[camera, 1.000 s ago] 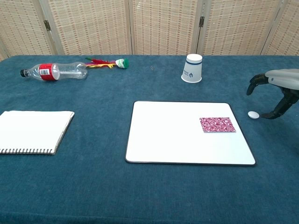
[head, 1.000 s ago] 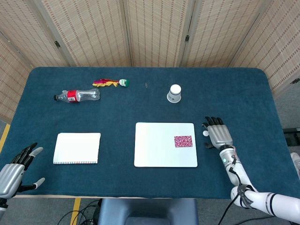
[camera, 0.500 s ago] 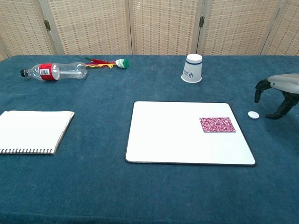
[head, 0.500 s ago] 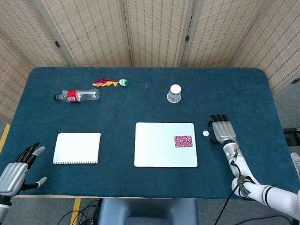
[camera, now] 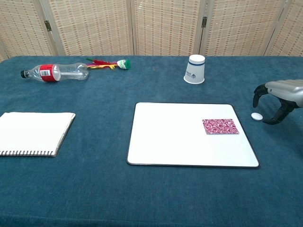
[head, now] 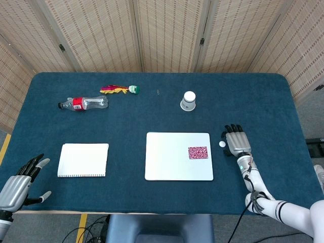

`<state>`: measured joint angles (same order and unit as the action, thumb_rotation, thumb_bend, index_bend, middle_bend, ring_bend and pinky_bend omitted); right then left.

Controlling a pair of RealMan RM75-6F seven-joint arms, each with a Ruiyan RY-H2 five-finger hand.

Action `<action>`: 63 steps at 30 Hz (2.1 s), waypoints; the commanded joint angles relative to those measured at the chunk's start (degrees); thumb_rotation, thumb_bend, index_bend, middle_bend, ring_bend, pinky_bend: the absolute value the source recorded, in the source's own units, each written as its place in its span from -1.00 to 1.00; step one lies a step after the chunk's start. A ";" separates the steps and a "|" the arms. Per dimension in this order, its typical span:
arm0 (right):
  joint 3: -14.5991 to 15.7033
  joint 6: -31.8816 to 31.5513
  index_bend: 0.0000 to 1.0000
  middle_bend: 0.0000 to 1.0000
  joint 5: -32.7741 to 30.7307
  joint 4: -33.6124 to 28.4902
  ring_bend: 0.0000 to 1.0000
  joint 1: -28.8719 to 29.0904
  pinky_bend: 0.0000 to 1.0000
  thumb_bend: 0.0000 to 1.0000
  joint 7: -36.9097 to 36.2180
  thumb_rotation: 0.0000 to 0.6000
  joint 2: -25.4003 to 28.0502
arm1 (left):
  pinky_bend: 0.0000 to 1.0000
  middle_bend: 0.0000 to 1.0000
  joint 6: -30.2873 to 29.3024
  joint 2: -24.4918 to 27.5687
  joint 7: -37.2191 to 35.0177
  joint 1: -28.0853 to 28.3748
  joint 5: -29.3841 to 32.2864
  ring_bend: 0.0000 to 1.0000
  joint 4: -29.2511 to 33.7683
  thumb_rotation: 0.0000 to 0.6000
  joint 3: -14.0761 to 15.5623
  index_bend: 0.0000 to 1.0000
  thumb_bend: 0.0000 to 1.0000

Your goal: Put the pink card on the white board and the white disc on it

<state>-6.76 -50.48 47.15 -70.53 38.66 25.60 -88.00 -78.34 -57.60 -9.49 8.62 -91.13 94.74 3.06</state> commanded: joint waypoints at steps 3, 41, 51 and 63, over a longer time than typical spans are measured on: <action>-0.22 1.09 -0.28 -0.78 -0.35 1.40 -1.00 0.23 -1.00 -0.57 -0.02 1.00 -0.98 | -0.64 -0.93 0.02 0.01 -0.25 0.04 0.03 -0.93 -0.18 1.00 -0.02 -0.77 -0.49; -2.08 2.34 0.06 -0.66 -0.44 4.43 -1.00 1.12 -1.00 -0.47 0.44 1.00 -3.19 | -0.64 -0.93 2.09 -0.70 -0.97 1.19 1.34 -0.93 -1.36 1.00 -0.41 -0.80 -0.49; -2.73 -4.03 0.06 -0.66 1.77 -10.43 -1.00 -0.03 -1.00 -0.47 2.92 1.00 3.26 | -0.64 -0.93 1.69 -0.56 -1.13 1.04 0.87 -0.93 -0.97 1.00 -0.14 -0.80 -0.49; -1.67 -3.86 0.06 -0.66 -0.64 -10.49 -1.00 3.45 -1.00 -0.47 9.29 1.00 -2.60 | -0.64 -0.93 0.36 0.52 -3.74 0.43 0.67 -0.93 -1.07 1.00 -0.15 -0.80 -0.49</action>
<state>-8.53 -54.46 46.98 -81.62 41.60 34.32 -89.86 -77.86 -57.17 -13.12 9.10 -90.36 93.74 2.90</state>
